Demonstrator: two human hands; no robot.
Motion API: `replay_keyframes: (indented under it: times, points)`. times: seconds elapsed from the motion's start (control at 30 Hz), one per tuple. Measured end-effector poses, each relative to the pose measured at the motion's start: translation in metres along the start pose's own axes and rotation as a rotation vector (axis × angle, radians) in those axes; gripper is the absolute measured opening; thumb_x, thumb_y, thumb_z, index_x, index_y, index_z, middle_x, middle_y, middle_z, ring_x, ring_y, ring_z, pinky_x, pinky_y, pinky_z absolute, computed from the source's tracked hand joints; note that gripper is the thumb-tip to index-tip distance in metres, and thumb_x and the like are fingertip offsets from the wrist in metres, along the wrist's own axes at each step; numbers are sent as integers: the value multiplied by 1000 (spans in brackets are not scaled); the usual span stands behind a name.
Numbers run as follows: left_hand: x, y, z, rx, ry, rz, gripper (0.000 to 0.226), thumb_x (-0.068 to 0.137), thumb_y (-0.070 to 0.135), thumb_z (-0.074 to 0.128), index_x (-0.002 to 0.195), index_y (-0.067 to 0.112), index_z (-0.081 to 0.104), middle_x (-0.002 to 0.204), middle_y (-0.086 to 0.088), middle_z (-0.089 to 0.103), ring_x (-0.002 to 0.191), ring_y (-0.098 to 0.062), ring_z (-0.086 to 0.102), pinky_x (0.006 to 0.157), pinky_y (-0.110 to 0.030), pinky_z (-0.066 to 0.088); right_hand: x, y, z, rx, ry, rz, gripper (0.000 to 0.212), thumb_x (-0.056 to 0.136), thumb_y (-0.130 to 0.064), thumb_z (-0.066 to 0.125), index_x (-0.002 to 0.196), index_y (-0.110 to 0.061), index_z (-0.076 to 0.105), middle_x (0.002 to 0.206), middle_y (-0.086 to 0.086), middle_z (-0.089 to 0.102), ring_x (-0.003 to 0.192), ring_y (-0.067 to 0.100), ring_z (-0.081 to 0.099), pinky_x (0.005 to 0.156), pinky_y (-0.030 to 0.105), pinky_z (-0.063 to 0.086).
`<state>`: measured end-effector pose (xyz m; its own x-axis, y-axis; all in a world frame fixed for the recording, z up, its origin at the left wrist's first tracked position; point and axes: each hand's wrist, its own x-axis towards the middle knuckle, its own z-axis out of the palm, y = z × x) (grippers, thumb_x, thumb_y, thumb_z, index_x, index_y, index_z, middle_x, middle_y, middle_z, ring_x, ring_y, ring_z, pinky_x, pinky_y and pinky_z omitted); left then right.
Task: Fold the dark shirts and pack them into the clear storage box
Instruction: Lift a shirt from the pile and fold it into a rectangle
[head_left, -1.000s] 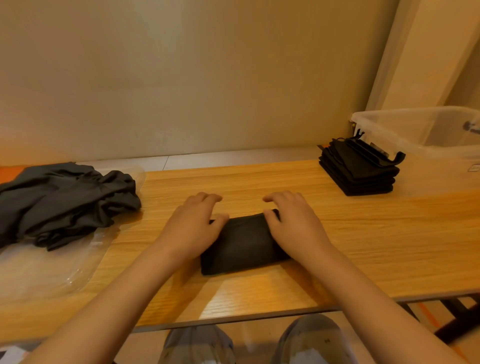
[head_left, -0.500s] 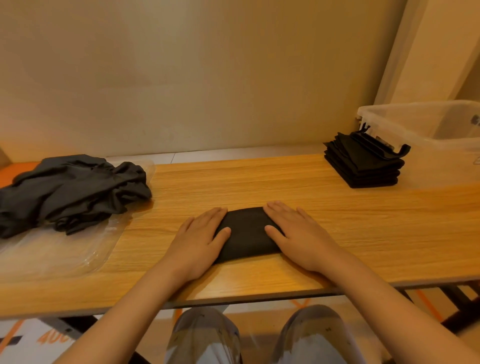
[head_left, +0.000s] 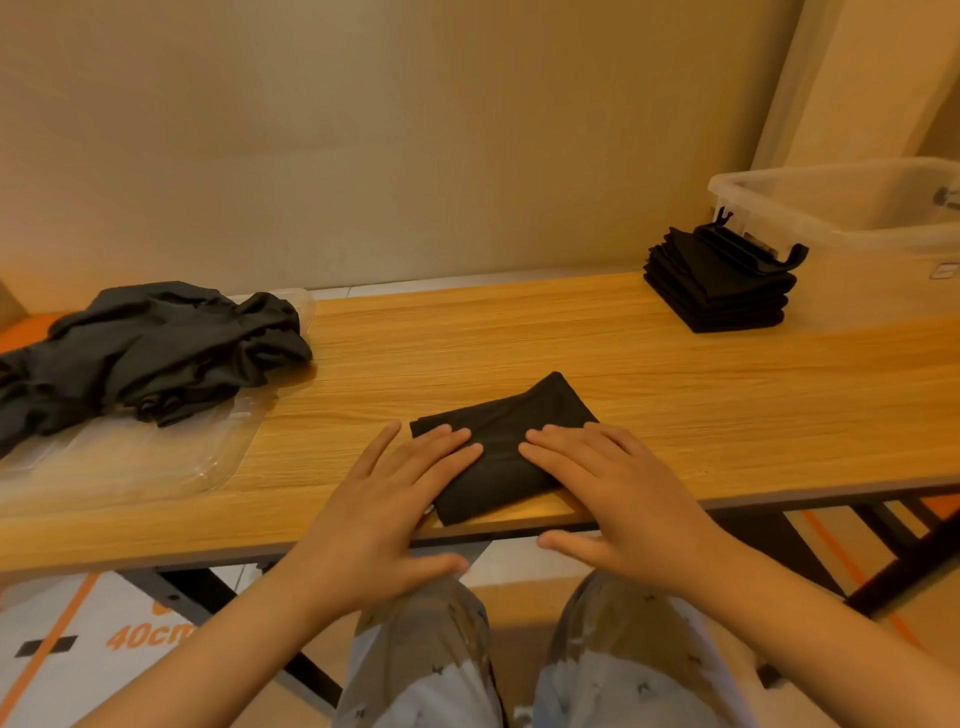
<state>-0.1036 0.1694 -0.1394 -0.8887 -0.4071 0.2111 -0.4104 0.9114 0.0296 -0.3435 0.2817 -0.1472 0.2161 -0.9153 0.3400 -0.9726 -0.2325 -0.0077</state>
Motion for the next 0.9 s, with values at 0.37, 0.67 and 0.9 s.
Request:
replay_keyframes:
  times: [0.37,0.67,0.9]
  points:
    - [-11,24,-31,-734,204,-244,29,83,49,50,110,43,59,107,17,64,108,1,53,89,-19,43,-4,-5,-40,641,65,131,25,91,-29,58,115,-37,62,103,-22,65,99,-2,59,79,22,51]
    - [81,-7,-78,-1264,-193,-783,39,86,48,62,110,16,64,105,-7,72,93,-19,69,84,-30,55,51,17,-67,1134,-67,594,17,93,-26,61,109,-24,63,81,-7,72,75,5,69,59,15,50]
    - [86,-23,-49,-1212,-253,-851,21,86,17,69,104,18,58,104,-11,64,87,-17,68,66,-25,60,39,34,-37,817,-82,738,41,83,-33,72,120,-35,53,106,-16,54,90,0,54,61,15,44]
